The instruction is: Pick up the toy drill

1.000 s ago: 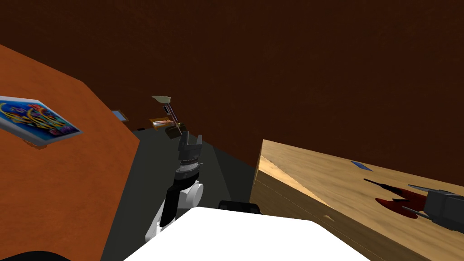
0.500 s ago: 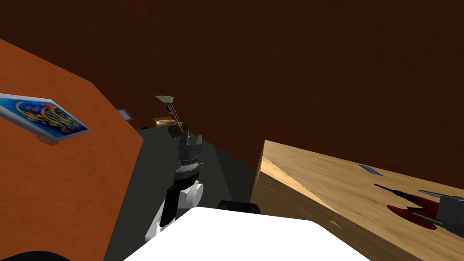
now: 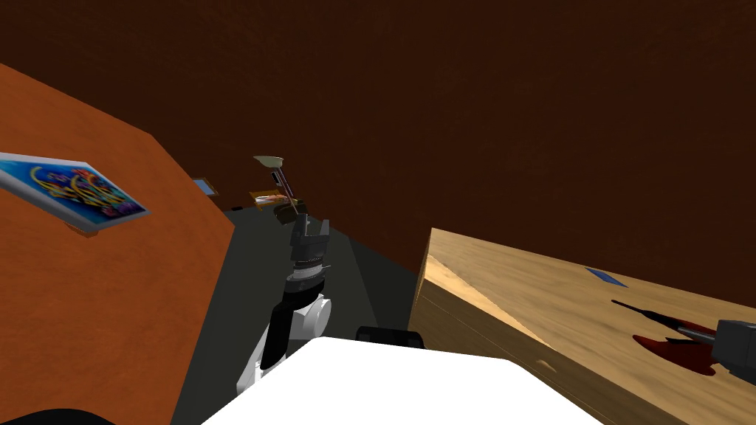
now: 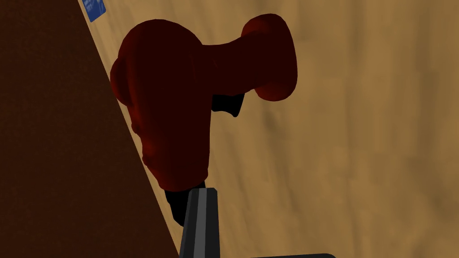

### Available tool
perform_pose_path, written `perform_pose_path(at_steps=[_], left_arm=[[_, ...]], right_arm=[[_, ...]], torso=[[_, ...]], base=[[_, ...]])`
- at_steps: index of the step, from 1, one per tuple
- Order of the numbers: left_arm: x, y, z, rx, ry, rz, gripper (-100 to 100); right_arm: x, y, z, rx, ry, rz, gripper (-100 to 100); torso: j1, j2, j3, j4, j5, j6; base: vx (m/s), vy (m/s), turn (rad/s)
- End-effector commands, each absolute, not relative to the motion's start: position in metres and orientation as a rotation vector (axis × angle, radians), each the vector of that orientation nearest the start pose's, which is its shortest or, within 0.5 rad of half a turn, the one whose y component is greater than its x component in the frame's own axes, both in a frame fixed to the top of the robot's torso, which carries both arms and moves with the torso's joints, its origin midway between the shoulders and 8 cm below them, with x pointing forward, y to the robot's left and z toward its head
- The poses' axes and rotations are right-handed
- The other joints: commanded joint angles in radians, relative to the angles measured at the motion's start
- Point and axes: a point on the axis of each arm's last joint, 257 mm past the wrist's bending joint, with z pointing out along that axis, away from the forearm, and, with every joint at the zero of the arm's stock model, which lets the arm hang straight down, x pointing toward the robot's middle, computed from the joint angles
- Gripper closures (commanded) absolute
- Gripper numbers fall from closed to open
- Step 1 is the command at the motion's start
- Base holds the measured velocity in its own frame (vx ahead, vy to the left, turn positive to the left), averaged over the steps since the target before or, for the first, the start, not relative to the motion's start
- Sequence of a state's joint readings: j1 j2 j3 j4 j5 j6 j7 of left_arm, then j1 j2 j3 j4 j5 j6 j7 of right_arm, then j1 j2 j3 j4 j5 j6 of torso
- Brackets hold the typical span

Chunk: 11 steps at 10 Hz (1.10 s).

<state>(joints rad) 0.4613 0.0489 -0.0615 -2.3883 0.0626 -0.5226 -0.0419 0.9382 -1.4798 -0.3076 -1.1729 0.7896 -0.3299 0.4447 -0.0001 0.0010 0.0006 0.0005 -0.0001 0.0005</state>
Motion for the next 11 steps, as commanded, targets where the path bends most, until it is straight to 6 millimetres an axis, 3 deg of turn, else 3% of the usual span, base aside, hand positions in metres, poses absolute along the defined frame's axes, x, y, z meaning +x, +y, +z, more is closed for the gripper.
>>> perform_pose_path(at_steps=[1, 2, 3, 7, 11], left_arm=[[0.318, 0.252, 0.085, -0.524, 0.509, -1.418, 0], [0.318, 0.252, 0.085, -0.524, 0.509, -1.418, 0], [0.318, 0.252, 0.085, -0.524, 0.509, -1.418, 0], [0.318, 0.252, 0.086, -0.524, 0.509, -1.418, 0], [0.318, 0.252, 0.086, -0.524, 0.509, -1.418, 0]], right_arm=[[0.211, -0.793, -0.202, -0.979, 2.372, -0.946, 100], [0.211, -0.793, -0.202, -0.979, 2.372, -0.946, 0], [0.227, -0.801, -0.186, -0.994, 2.331, -1.007, -100], [0.251, -0.811, -0.164, -1.035, 2.263, -1.122, -100], [0.273, -0.815, -0.147, -1.036, 2.181, -1.212, -100]], torso=[[0.0, 0.0, 0.0, 0.0, 0.0, 0.0], [0.0, 0.0, 0.0, 0.0, 0.0, 0.0], [0.0, 0.0, 0.0, 0.0, 0.0, 0.0], [0.01, 0.004, 0.002, 0.001, 0.003, 0.0], [0.005, 0.004, 0.002, 0.001, 0.001, 0.0]], base=[[0.0, 0.0, 0.0], [0.0, 0.0, 0.0], [-0.04, 0.07, -0.069], [-0.05, 0.13, -0.06], [-0.075, 0.058, 0.003]])
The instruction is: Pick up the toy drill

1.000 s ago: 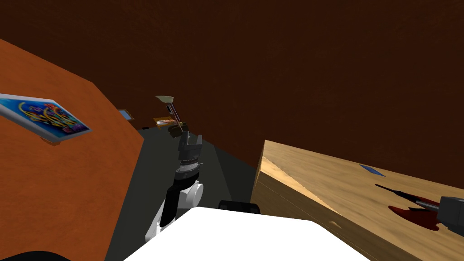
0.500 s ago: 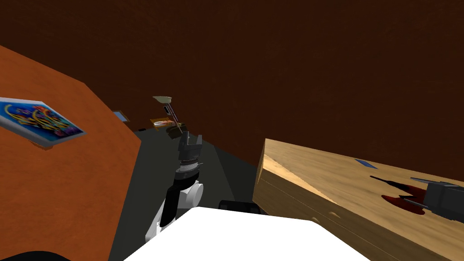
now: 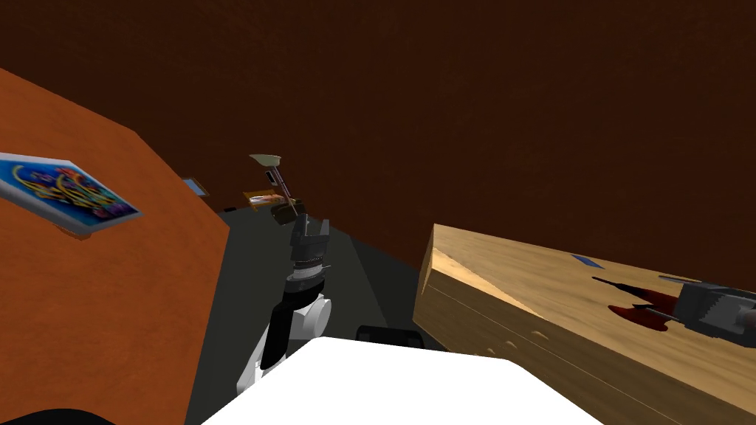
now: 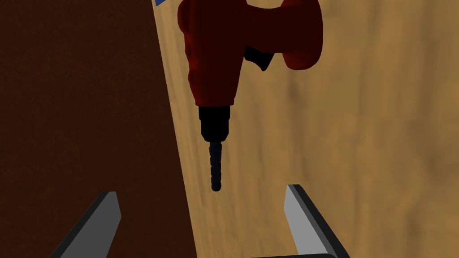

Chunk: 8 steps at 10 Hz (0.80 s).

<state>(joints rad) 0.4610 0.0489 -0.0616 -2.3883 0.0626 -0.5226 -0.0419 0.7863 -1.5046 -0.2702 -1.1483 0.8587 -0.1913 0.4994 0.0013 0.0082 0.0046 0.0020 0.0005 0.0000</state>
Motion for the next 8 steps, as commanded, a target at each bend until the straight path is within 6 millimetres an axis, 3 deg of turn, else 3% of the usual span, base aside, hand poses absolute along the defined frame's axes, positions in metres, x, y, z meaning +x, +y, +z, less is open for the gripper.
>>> perform_pose_path(at_steps=[1, 5, 8], left_arm=[[0.318, 0.252, 0.086, -0.524, 0.509, -1.418, 0], [0.318, 0.252, 0.085, -0.524, 0.509, -1.418, 0], [0.318, 0.252, 0.085, -0.524, 0.509, -1.418, 0]], right_arm=[[0.275, -0.809, -0.151, -1.039, 2.173, -1.197, -100], [0.281, -0.782, -0.171, -1.058, 2.146, -1.12, -100], [0.284, -0.761, -0.185, -1.068, 2.128, -1.062, -100]], torso=[[0.0, 0.0, 0.0, 0.0, 0.0, 0.0], [-0.015, 0.0, 0.0, 0.0, -0.004, 0.001], [-0.014, -0.003, -0.001, 0.0, -0.004, 0.001]], base=[[-0.148, -0.098, 0.158], [-0.104, -0.183, 0.127], [-0.094, -0.182, 0.133]])
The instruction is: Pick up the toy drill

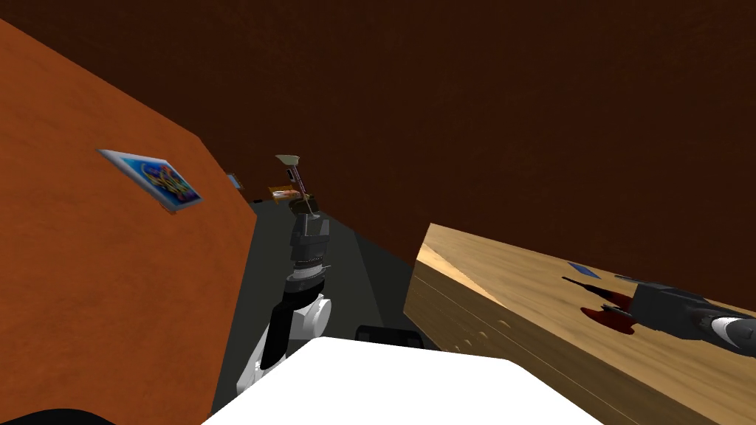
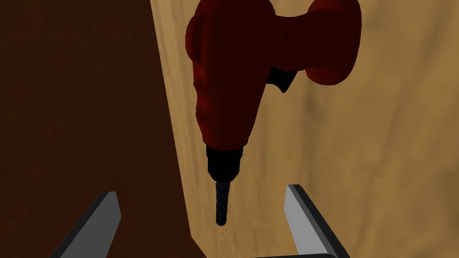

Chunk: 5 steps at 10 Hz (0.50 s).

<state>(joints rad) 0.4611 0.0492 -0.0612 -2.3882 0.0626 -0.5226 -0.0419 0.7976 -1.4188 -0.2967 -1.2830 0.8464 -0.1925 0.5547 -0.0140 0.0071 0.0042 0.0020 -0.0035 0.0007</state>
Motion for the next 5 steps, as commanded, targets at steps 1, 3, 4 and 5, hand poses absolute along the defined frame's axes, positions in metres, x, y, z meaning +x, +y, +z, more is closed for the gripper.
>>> perform_pose_path(at_steps=[1, 3, 4, 5], left_arm=[[0.318, 0.252, 0.085, -0.524, 0.509, -1.418, 0], [0.318, 0.252, 0.085, -0.524, 0.509, -1.418, 0], [0.318, 0.252, 0.085, -0.524, 0.509, -1.418, 0], [0.318, 0.252, 0.085, -0.524, 0.509, -1.418, 0]], right_arm=[[0.285, -0.756, -0.188, -1.069, 2.124, -1.049, -100], [0.286, -0.74, -0.198, -1.073, 2.109, -1.005, -100], [0.287, -0.743, -0.195, -1.071, 2.115, -1.018, -100], [0.287, -0.742, -0.195, -1.073, 2.113, -1.016, 0]], torso=[[0.0, 0.0, 0.0, 0.0, 0.0, 0.0], [0.001, 0.0, 0.0, 0.0, 0.0, 0.0], [0.001, -0.001, 0.0, 0.0, 0.0, 0.0], [0.006, -0.004, -0.002, -0.001, 0.001, 0.001]], base=[[-0.126, -0.174, 0.129], [-0.105, -0.163, 0.136], [-0.038, -0.073, 0.032], [-0.008, -0.014, -0.004]])
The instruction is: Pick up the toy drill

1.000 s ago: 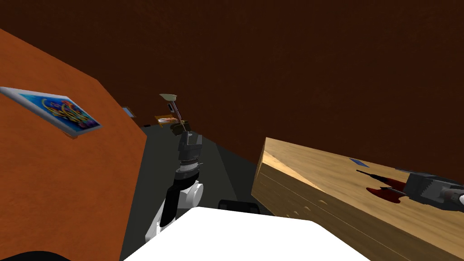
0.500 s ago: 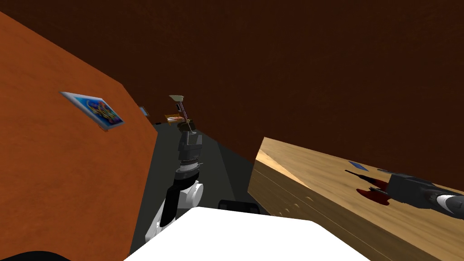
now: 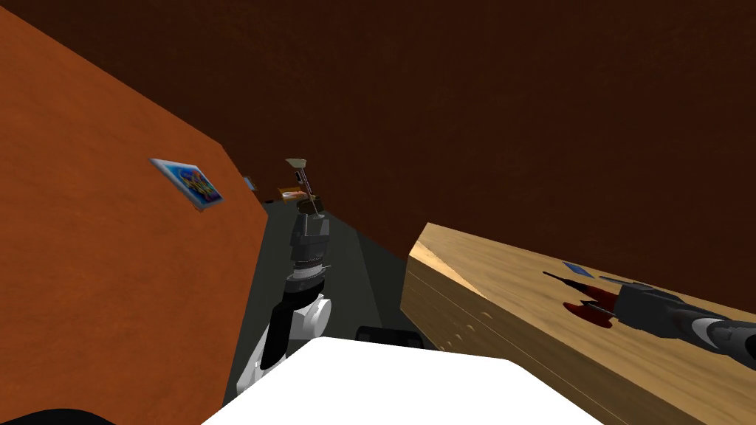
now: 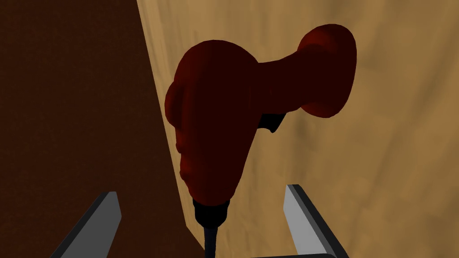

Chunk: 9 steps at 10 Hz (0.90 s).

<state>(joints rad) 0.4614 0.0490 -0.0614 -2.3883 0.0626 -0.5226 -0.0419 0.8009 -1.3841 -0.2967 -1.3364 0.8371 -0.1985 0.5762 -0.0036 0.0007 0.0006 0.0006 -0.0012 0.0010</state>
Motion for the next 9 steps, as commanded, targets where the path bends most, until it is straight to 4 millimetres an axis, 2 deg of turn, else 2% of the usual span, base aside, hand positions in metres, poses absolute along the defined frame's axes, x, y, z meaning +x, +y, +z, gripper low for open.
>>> perform_pose_path(at_steps=[1, 5, 6, 7, 9], left_arm=[[0.318, 0.252, 0.085, -0.524, 0.509, -1.418, 0], [0.318, 0.252, 0.085, -0.524, 0.509, -1.418, 0], [0.318, 0.252, 0.085, -0.524, 0.509, -1.418, 0], [0.318, 0.252, 0.085, -0.524, 0.509, -1.418, 0], [0.318, 0.252, 0.085, -0.524, 0.509, -1.418, 0]], right_arm=[[0.284, -0.749, -0.199, -1.048, 2.133, -1.029, -100], [0.277, -0.766, -0.204, -0.993, 2.176, -1.061, -100], [0.279, -0.762, -0.203, -1.005, 2.169, -1.054, -100], [0.279, -0.763, -0.203, -1.001, 2.17, -1.056, 100], [0.278, -0.762, -0.204, -1.002, 2.171, -1.054, 100]], torso=[[0.0, 0.0, 0.0, 0.0, 0.0, 0.0], [0.001, 0.001, 0.001, 0.0, 0.0, 0.0], [0.001, 0.002, 0.001, 0.0, 0.0, -0.001], [0.002, 0.0, 0.0, 0.0, 0.001, 0.0], [0.003, -0.001, -0.001, 0.0, 0.001, 0.0]], base=[[-0.039, -0.011, 0.179], [-0.06, -0.021, 0.165], [-0.029, -0.008, 0.04], [0.0, 0.0, 0.0], [0.0, 0.0, 0.0]])
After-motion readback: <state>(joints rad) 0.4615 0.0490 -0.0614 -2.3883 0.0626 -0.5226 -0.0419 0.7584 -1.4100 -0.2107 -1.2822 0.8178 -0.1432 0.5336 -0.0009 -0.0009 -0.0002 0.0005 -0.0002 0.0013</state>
